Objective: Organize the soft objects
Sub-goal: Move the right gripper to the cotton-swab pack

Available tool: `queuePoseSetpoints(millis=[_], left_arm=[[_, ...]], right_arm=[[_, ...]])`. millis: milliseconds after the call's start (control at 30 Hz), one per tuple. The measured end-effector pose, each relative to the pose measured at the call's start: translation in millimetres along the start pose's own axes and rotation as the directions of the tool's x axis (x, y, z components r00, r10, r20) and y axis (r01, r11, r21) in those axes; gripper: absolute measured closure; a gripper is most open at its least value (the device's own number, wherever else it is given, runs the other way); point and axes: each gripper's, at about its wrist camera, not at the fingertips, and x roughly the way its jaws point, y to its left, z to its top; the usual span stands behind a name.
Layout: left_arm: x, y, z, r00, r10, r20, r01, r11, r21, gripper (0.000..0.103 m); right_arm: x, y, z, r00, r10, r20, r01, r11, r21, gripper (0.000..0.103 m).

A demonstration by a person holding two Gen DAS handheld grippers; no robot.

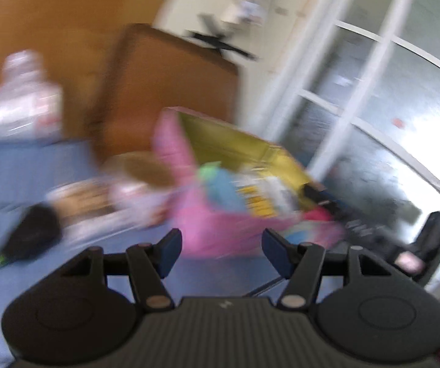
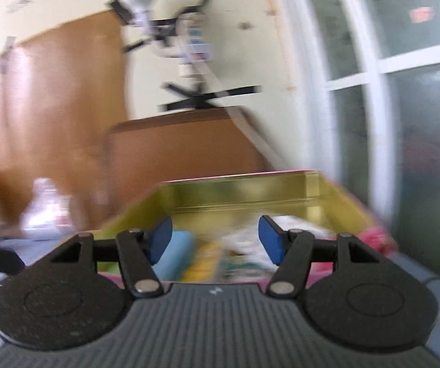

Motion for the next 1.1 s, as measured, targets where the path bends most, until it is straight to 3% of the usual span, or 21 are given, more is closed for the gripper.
queuePoseSetpoints(millis=[67,133,233,333,400,533,633,700,767,800,833,867,933,1033,1100], left_arm=[[-24,35,-12,0.997,0.076,0.008,-0.075,0.994,-0.075,0.044],[-43,66,-19,0.988,0.156,0.021,-0.151,0.977,-0.148,0.044],[-66,104,-28,0.968,0.245,0.059,-0.224,0.944,-0.242,0.044],[-77,125,-34,0.952,0.293,0.086,-0.26,0.925,-0.278,0.044],[-78,133,-41,0.948,0.308,0.083,-0.273,0.918,-0.288,0.044],[-83,138,-42,0.957,0.264,0.117,-0.217,0.925,-0.312,0.038],[-85,135,-44,0.962,0.24,0.13,-0.192,0.933,-0.304,0.037],[-84,134,-45,0.963,0.232,0.135,-0.184,0.937,-0.296,0.037],[-86,133,-46,0.964,0.227,0.138,-0.18,0.94,-0.292,0.037],[-86,132,-46,0.964,0.226,0.139,-0.178,0.94,-0.29,0.037],[-86,132,-46,0.965,0.224,0.14,-0.176,0.94,-0.291,0.037],[-86,132,-46,0.965,0.222,0.14,-0.174,0.941,-0.292,0.037],[-86,133,-46,0.966,0.218,0.14,-0.17,0.94,-0.295,0.037],[-86,133,-47,0.966,0.218,0.14,-0.169,0.941,-0.294,0.037],[-86,133,-47,0.965,0.22,0.14,-0.173,0.941,-0.291,0.037]], right_arm=[[2,21,1,0.994,0.102,-0.027,-0.102,0.995,-0.001,0.042],[7,45,1,0.976,0.207,-0.073,-0.208,0.978,-0.002,0.05],[21,82,1,0.928,0.339,-0.155,-0.344,0.939,-0.006,0.056],[41,122,-6,0.883,0.4,-0.245,-0.421,0.906,-0.039,0.056],[55,146,-14,0.872,0.386,-0.302,-0.428,0.9,-0.084,0.056],[77,178,-27,0.857,0.348,-0.38,-0.424,0.896,-0.134,0.056],[83,197,-34,0.864,0.306,-0.4,-0.417,0.88,-0.227,0.053],[84,210,-40,0.871,0.274,-0.407,-0.411,0.862,-0.299,0.044],[87,220,-50,0.89,0.219,-0.401,-0.381,0.839,-0.389,0.043],[89,225,-55,0.901,0.18,-0.394,-0.357,0.824,-0.44,0.046],[90,226,-58,0.908,0.156,-0.39,-0.342,0.814,-0.47,0.064],[90,224,-61,0.905,0.155,-0.397,-0.347,0.809,-0.475,0.07],[86,217,-60,0.885,0.193,-0.424,-0.384,0.817,-0.43,0.092],[70,211,-59,0.891,0.198,-0.409,-0.381,0.816,-0.435,0.101],[56,205,-60,0.885,0.216,-0.413,-0.396,0.817,-0.419,0.101]])
